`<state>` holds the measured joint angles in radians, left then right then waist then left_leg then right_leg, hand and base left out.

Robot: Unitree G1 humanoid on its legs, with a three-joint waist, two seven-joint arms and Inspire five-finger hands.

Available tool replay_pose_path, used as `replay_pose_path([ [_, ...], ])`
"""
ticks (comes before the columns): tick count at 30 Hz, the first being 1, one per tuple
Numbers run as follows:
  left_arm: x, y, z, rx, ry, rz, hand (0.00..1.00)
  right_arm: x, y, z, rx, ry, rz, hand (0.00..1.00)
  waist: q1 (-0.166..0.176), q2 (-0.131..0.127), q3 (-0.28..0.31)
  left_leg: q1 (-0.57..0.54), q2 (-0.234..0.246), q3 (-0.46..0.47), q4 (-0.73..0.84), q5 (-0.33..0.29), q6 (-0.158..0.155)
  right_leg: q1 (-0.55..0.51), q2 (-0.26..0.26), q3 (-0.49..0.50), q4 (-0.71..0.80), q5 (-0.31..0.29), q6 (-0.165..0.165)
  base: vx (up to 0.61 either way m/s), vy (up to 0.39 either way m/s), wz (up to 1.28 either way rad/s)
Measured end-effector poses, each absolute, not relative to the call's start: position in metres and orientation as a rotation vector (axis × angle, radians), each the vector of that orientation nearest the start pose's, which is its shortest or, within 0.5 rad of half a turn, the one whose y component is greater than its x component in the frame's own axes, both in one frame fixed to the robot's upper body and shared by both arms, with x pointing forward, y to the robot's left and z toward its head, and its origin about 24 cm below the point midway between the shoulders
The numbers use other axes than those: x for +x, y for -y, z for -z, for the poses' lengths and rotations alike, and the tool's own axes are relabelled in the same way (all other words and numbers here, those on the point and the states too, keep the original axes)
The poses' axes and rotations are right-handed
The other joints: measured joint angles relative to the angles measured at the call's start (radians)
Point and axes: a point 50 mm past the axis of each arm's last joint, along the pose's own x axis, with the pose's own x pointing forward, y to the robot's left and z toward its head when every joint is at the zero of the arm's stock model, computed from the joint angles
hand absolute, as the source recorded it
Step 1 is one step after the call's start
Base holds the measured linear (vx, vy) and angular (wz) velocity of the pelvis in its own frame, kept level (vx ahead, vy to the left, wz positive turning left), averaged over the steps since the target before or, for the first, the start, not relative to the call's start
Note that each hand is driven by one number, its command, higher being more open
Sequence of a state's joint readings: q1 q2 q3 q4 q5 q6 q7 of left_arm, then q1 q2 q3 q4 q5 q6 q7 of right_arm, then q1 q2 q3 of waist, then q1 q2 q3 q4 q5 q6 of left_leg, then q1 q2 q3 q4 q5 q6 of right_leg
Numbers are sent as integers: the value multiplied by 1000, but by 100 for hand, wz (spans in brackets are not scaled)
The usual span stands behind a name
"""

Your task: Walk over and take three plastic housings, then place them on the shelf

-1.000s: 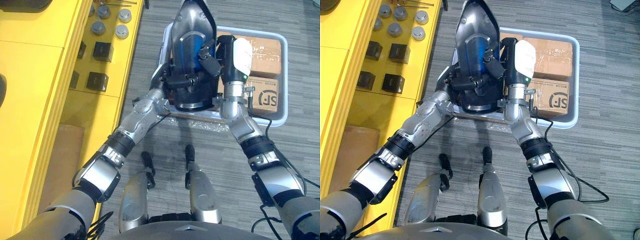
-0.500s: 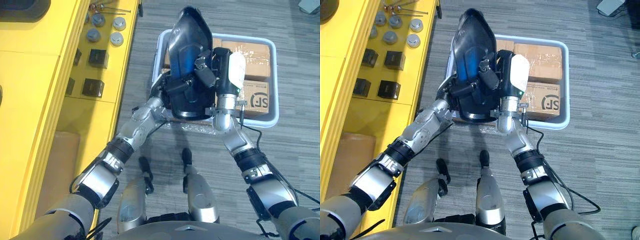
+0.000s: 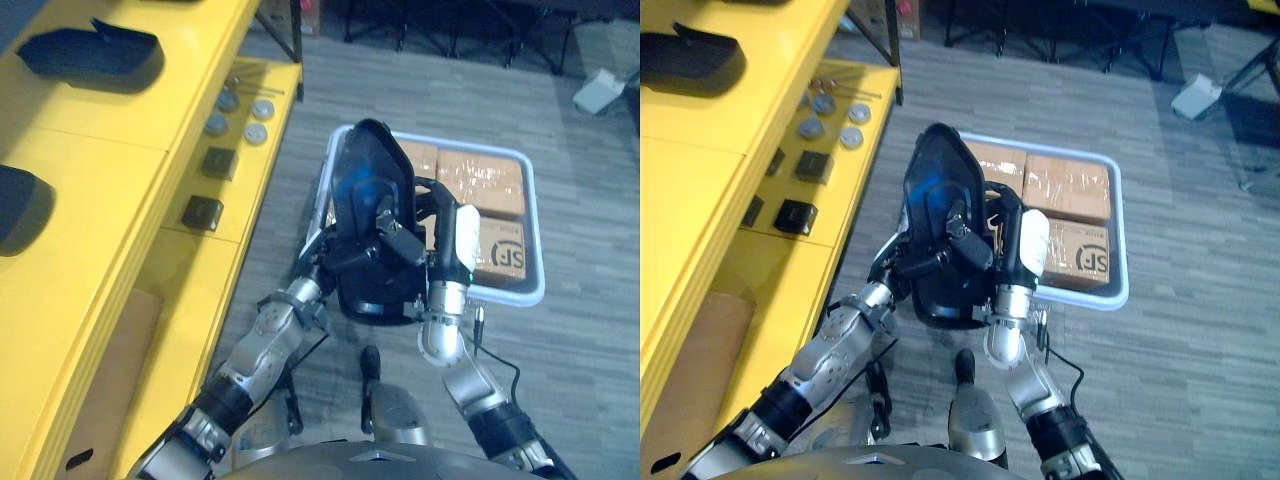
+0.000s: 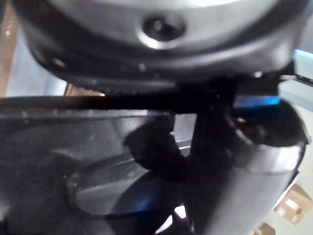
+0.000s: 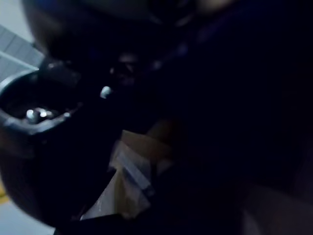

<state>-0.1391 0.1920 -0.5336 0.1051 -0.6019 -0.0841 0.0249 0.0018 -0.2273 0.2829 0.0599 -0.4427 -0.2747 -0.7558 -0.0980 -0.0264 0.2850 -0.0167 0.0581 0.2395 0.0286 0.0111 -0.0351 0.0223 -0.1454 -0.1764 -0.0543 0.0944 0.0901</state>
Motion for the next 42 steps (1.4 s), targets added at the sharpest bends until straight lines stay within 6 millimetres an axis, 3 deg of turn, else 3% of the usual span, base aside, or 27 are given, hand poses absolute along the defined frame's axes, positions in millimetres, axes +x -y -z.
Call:
replay_pose_path([
  [4,239,-59,-40,-265,-45,464,0,226,148,-57,-461,431,363,100,12,10,-59,42,-11,0,-38,11,1,25,-7,-9,0,-10,8,-1,4,1],
  [14,224,-61,-43,-12,85,367,0,211,151,-43,-317,279,371,100,12,21,-127,83,-18,10,-96,37,2,33,-6,-10,0,-13,12,-13,-2,-3],
  [20,217,-66,-43,196,192,261,0,199,150,-28,-5,104,226,100,13,22,-148,97,-17,14,-112,42,-1,36,-3,-5,0,-16,13,-6,-6,-2],
  [22,217,-79,-40,254,197,171,0,191,155,-21,118,56,215,100,11,26,-156,97,-15,18,-112,41,-2,34,-1,0,0,-16,12,-2,-10,-8],
  [24,218,-111,-36,320,184,-18,0,179,176,-15,252,47,289,100,7,30,-160,98,-13,26,-112,41,-2,30,1,7,-1,-17,11,-9,-17,-9],
  [26,217,-125,-34,338,175,-96,0,174,185,-14,279,53,322,100,7,30,-161,99,-12,29,-112,40,-3,30,2,9,-1,-17,11,-11,-13,-5],
  [29,215,-142,-31,371,157,-217,0,165,197,-16,317,96,369,100,10,25,-170,99,-13,33,-112,39,-5,27,2,13,-3,-17,11,-6,-4,-3],
  [38,211,-137,-15,477,102,-185,0,167,188,-49,361,269,290,100,-3,7,-224,99,-12,46,-112,35,-8,22,3,24,-16,-16,12,-2,-9,-4],
  [40,211,-140,-10,453,68,-197,0,166,190,-49,355,269,316,100,-11,5,-226,99,-12,49,-112,35,-9,22,5,27,-16,-16,12,0,-12,-4],
  [42,211,-141,-8,302,9,-210,0,160,197,-43,331,219,390,100,-11,5,-227,100,-12,52,-112,34,-9,24,5,31,-15,-16,12,-2,-12,-4],
])
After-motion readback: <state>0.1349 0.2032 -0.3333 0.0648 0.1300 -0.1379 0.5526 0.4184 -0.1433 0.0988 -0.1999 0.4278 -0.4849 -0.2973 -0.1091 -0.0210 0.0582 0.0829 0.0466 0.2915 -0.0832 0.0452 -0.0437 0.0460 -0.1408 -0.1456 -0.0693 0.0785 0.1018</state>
